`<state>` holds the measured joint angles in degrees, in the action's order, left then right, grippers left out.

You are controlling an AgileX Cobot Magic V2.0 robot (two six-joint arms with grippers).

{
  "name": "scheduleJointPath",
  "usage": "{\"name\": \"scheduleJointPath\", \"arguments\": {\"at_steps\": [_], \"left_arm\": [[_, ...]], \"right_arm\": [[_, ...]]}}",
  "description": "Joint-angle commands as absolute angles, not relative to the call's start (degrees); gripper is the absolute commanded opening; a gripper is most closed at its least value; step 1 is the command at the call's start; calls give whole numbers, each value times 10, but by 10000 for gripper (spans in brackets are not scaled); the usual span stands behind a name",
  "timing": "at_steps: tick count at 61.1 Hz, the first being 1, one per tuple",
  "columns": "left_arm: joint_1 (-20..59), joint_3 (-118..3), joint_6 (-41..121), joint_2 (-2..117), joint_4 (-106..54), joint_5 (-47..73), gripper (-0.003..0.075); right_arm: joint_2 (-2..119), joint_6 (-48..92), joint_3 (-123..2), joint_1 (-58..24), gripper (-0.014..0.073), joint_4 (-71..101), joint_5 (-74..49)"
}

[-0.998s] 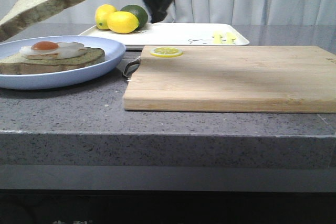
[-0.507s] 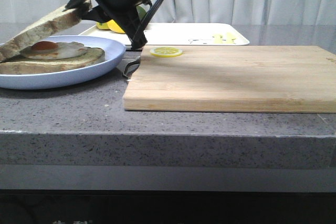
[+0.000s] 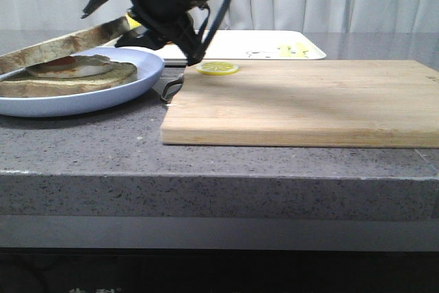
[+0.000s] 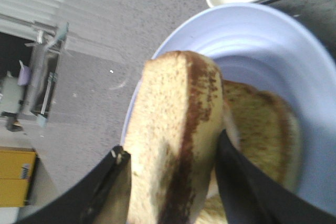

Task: Place bread and move sandwich to tray

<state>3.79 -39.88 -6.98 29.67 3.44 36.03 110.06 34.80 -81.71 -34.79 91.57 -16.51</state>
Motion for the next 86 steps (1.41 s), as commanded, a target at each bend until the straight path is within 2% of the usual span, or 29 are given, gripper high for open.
{"name": "scheduleJointPath", "arguments": {"at_steps": [1,28,42,51,73,86], "left_arm": [[38,-414,-71,302,34,314,430],[38,-414,-71,302,34,314,430],[38,-414,-71,302,34,312,430],[38,-414,-71,302,34,312,430],[38,-414,-71,302,34,311,430],[38,-414,-71,302,29,299,430]], "right_arm": [[1035,356,-811,-331,406,875,-183],[805,346,-734,-241,404,445,-354],[680,157,-734,-240,403,135,-438],[603,62,-706,-240,403,12,-484],[408,44,-537,-240,403,20,-475],[337,44,-475,-240,403,45,-452]]}}
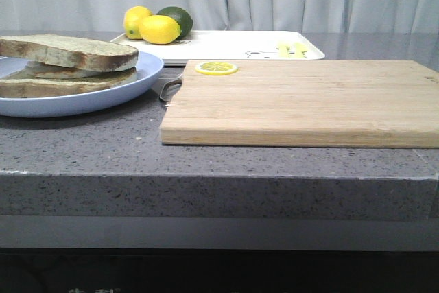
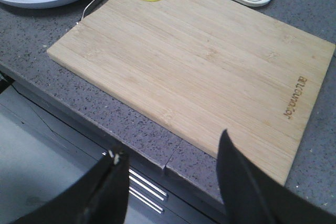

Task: Place bread and move sandwich to tray

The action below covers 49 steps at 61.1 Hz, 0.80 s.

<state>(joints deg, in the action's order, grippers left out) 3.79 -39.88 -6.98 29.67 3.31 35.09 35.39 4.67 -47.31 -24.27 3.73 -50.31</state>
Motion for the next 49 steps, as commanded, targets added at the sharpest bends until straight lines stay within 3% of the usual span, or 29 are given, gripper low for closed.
{"name": "scheduleJointPath", "arguments": {"at_steps": [1,12,20,49], "left_arm": [[38,-414,-71,302,28,296,430],[38,-414,-71,308,26,286,430],[38,-436,-56,347,26,342,430],[38,-621,-35,633,25,477,430]], "right_arm": [[334,44,-473,-240,403,44,-451],[325,44,-470,-240,403,43,-470],[325,44,-470,-240,403,43,-472],[325,44,-470,-240,403,43,-472]]}}
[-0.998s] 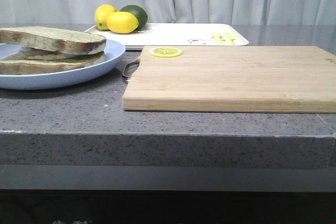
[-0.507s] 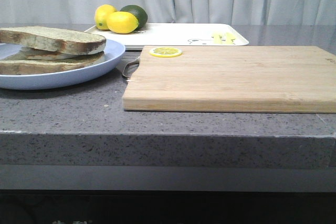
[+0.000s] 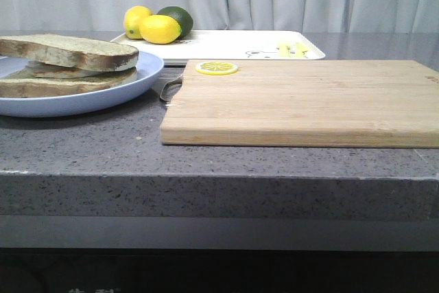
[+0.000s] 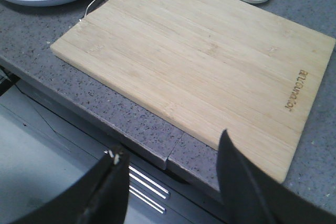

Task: Place bread and move sandwich to tray

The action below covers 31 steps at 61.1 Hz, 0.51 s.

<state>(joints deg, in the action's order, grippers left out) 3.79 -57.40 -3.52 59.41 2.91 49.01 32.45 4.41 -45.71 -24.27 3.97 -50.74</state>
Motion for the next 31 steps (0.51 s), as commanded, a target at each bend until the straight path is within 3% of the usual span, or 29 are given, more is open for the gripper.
{"name": "scheduleJointPath", "arguments": {"at_steps": [1,31], "left_arm": [[38,-625,-35,642,25,478,430],[38,-769,-35,879,19,493,430]], "right_arm": [[325,44,-470,-240,403,43,-472],[325,44,-470,-240,403,43,-472]]}}
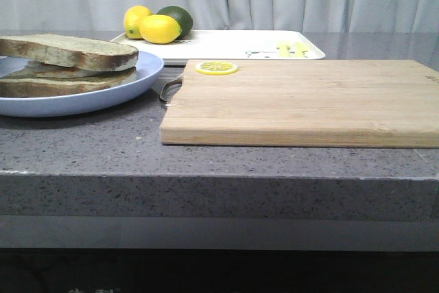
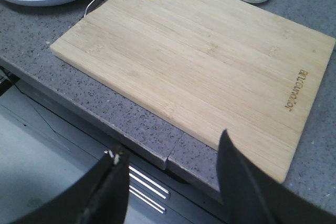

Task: Place bread and move sandwich to tray

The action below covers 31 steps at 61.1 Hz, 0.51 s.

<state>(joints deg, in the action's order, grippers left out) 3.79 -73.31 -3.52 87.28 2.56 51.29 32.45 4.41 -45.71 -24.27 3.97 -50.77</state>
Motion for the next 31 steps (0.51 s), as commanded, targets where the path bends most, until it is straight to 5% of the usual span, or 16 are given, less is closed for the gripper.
{"name": "scheduleJointPath", "arguments": {"at_steps": [1,23,31], "left_arm": [[38,-771,-35,884,17,493,430],[38,-808,-35,964,-21,493,429],[38,-808,-35,977,-21,493,370]], "right_arm": [[325,44,-470,-240,403,43,-472],[325,44,-470,-240,403,43,-472],[325,44,-470,-240,403,43,-472]]}}
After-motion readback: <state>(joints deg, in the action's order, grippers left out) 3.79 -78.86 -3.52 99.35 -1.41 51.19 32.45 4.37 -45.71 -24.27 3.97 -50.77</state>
